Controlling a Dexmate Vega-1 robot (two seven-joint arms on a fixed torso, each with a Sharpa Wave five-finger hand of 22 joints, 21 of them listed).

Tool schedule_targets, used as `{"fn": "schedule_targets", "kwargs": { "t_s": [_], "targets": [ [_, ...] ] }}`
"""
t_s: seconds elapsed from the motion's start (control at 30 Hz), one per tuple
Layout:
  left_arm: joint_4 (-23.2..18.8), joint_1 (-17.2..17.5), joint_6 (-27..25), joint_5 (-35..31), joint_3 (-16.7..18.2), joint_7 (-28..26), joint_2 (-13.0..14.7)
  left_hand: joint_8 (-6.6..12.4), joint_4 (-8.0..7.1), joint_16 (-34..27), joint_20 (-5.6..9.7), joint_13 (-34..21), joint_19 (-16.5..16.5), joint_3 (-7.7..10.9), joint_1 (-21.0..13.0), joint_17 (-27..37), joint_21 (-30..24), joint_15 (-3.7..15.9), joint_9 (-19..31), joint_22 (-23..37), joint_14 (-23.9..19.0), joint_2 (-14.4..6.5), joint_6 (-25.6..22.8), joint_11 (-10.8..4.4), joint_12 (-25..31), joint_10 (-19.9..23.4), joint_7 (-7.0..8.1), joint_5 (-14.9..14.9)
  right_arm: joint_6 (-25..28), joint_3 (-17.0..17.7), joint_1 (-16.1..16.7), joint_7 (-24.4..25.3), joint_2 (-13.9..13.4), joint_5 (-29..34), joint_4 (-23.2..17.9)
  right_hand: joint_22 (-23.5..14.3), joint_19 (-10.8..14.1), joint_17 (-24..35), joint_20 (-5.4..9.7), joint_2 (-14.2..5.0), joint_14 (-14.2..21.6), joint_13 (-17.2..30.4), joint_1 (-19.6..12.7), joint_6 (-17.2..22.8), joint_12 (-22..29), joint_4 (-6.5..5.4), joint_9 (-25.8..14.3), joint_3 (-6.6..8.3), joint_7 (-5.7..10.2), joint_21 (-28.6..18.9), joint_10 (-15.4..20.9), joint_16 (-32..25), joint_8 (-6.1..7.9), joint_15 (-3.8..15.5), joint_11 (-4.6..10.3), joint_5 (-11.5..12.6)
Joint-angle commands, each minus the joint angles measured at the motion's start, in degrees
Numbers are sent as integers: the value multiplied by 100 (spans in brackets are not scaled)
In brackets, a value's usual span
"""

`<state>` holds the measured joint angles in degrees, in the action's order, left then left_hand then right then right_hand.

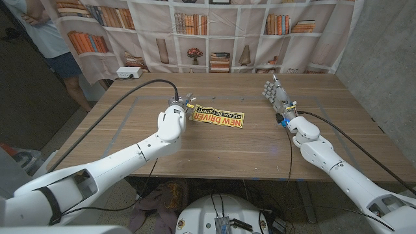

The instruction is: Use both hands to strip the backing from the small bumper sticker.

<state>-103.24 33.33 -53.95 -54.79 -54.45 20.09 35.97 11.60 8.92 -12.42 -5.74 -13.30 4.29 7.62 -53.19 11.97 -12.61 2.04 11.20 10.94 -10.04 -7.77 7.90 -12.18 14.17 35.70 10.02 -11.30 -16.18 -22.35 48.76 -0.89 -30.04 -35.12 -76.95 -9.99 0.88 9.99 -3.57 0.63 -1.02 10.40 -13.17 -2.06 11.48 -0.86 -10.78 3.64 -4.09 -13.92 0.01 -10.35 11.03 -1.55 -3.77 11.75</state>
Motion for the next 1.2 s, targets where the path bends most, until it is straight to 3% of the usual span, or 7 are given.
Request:
{"fn": "schedule_targets", "kwargs": {
  "t_s": [0.03, 0.3, 0.53, 0.73, 1.2],
  "targets": [
    [56, -69, -97, 276, -99, -129, -16, -27, 4, -30, -16, 2, 22, 54, -22, 13, -25, 624, 0, 14, -62, -28, 79, -7, -9, 54, 14, -19, 39, -15, -20, -6, 2, 0, -4, -27, 43, 27, -28, -50, -27, 19, -3, 19, 35, 0, -24, -21, 33, 6, -11, -23, 29, 38, -1, -24],
    [32, -31, -75, 437, -121, -422, 30, -6, 8, -58, -2, 25, 49, 172, -139, 7, -34, 652, 0, 14, -159, -92, 43, 1, 36, 283, -37, -58, 56, 6, 41, 37, -31, -5, -77, -28, 47, 26, -27, -53, -25, 19, -2, 18, 36, 2, -24, -25, 33, 20, -9, -23, 29, 39, 3, -24],
    [31, -132, -164, 509, -237, -374, 40, -30, -1, -62, 13, 46, 94, 208, -166, -3, -49, 673, -1, 13, -207, -68, 118, -7, 14, 317, -128, -63, 52, 14, 68, 38, -37, -18, -100, -28, 54, 26, -21, -56, -26, 19, -1, 20, 38, 5, -24, -27, 33, 32, -5, -23, 29, 40, 4, -24],
    [22, -178, -265, 578, -317, -363, 48, 15, -6, -61, 36, 78, 132, 262, -209, -18, -60, 711, -3, 12, -250, -59, 6, 73, 32, 484, -225, -74, 50, 12, 60, 21, -40, -20, -100, -29, 60, 26, -17, -58, -26, 19, 0, 20, 36, 8, -24, -31, 35, 44, -8, -23, 30, 38, 0, -24],
    [59, -346, -503, 606, -570, -321, 38, 62, -15, -53, 47, 117, 157, 326, -254, -39, -63, 743, -6, 11, -303, -47, -155, 49, 16, 610, -290, -82, 35, 0, 41, -20, -20, -32, -68, -29, 72, 25, -13, -68, -20, 19, -4, 21, 38, 17, -24, -34, 35, 69, -5, -24, 30, 35, -1, -24]
  ]
}}
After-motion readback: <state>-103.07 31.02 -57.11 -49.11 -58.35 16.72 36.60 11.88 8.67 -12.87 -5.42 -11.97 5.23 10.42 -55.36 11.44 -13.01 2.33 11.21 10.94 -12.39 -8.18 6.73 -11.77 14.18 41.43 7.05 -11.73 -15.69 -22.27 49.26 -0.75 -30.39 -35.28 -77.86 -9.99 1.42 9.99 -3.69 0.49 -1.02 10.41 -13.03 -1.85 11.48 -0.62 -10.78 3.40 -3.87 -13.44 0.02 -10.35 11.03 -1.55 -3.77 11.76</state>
